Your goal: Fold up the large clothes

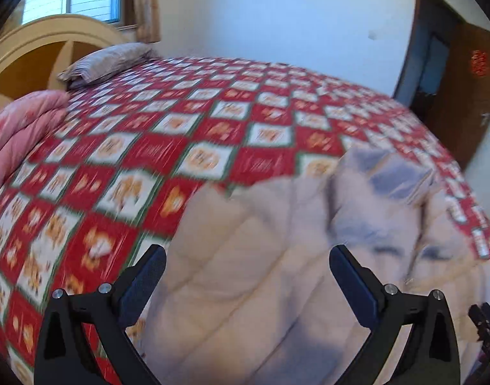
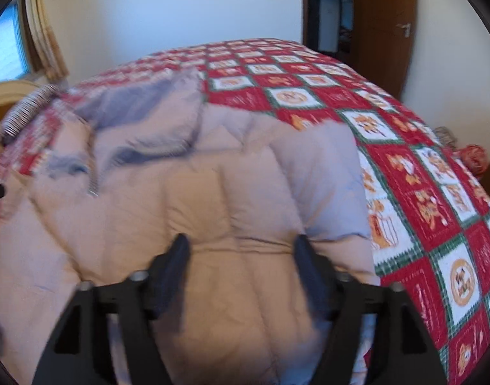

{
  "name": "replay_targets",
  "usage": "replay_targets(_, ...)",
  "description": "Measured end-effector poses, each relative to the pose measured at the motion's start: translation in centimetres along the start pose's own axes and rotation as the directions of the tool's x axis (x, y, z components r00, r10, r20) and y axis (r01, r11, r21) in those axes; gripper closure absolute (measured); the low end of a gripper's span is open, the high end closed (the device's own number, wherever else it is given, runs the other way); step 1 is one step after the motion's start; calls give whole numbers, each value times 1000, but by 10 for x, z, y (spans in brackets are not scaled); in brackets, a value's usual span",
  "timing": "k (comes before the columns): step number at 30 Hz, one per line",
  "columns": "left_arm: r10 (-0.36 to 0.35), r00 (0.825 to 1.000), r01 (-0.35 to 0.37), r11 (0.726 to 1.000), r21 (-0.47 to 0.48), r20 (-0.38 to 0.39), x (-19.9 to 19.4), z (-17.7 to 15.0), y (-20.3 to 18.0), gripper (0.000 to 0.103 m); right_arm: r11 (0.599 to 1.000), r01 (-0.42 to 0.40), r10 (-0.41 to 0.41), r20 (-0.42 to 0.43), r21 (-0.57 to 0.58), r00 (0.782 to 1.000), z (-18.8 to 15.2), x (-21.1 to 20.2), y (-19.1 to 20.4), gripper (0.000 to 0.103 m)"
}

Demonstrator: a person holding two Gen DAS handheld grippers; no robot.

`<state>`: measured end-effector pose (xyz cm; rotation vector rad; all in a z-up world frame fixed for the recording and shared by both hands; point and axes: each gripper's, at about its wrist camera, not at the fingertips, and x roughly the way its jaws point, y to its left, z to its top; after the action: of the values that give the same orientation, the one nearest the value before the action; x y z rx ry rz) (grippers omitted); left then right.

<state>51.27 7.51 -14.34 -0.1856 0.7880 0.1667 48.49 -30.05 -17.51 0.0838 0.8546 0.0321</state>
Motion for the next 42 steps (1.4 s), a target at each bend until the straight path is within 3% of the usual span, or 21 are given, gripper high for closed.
replay_targets(3,-36,999,37,999,36,-9,13,24,-19,1,1000,-26,27,40,-16,999,30,-7,5,25)
replay_targets(6,-38,999,42,992,117,-37,38,42,-44,1,994,-105,105,4,-21,994,65,8,11,25)
replay_targets(12,-62,996,74,974,212,-67,84,65,-81,1,990,-109,109,-7,-92,994,123,53,28,25)
replay_targets(20,-103,991,120,960,251,-83,125,71,-99,2,984,-113,103,-84,-135,991,152,120,43,25)
replay_targets(21,-107,991,125,958,256,-81,128,71,-101,8,982,-115,103,-86,-150,991,154,124,45,26)
replay_targets(22,-118,989,137,955,262,-87,131,71,-102,28,980,-120,107,-85,-161,991,155,126,47,28)
replay_targets(23,-143,984,167,949,267,-105,133,71,-103,43,976,-130,116,-85,-176,990,156,127,49,39)
replay_targets(24,-159,980,187,945,270,-121,135,72,-104,74,972,-134,118,-91,-196,989,156,128,53,56)
replay_targets(25,-178,974,211,939,272,-140,136,72,-104,87,969,-130,112,-95,-209,989,156,129,54,67)
replay_targets(26,-190,972,221,936,273,-136,133,72,-103,88,964,-116,96,-94,-239,991,153,127,57,85)
replay_targets(28,-213,972,233,929,287,-98,120,72,-101,94,954,-109,94,-68,-280,993,149,117,60,92)
replay_targets(35,-289,955,297,926,233,-70,87,63,-71,99,938,-166,171,-9,-304,985,125,72,48,96)
replay_targets(42,-250,960,273,937,217,-126,102,28,-57,99,920,-158,142,-72,-357,987,92,77,48,98)
